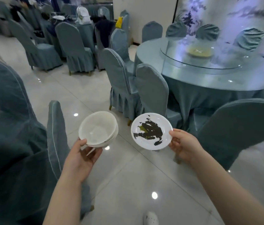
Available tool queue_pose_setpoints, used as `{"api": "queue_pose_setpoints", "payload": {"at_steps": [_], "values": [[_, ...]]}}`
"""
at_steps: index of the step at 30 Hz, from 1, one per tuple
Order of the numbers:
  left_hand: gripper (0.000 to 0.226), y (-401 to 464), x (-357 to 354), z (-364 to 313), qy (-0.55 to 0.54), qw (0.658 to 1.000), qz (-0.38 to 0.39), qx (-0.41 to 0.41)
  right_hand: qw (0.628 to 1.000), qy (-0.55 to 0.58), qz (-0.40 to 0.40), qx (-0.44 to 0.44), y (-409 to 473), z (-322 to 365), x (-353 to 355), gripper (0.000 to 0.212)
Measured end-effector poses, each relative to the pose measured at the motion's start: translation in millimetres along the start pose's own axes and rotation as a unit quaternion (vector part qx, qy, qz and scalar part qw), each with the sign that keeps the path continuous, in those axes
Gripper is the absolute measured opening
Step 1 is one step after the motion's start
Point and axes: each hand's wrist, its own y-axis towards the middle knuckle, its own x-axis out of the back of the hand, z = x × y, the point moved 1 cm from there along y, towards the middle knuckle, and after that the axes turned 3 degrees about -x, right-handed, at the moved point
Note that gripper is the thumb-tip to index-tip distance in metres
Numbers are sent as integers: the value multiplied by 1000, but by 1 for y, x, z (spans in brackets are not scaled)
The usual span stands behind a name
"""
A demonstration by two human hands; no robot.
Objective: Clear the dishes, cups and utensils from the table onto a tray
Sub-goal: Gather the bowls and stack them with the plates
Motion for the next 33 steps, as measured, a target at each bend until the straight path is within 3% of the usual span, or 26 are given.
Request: {"api": "queue_pose_setpoints", "payload": {"at_steps": [9,16,24,29,33], "values": [[26,186,-68,-81,-8,991,-77,-113,988,-76,136,5,223,123,-163,7],[16,338,-66,-178,-71,975,-139,-159,971,-102,216,-27,355,159,-353,14],[26,480,-41,-295,-130,941,-212,-228,942,-153,295,-50,472,192,-549,7],[17,565,-20,-353,-140,916,-266,-265,909,-198,359,-71,555,196,-688,9],[20,619,-1,-393,-203,870,-326,-308,861,-244,434,-106,606,189,-807,9]]}}
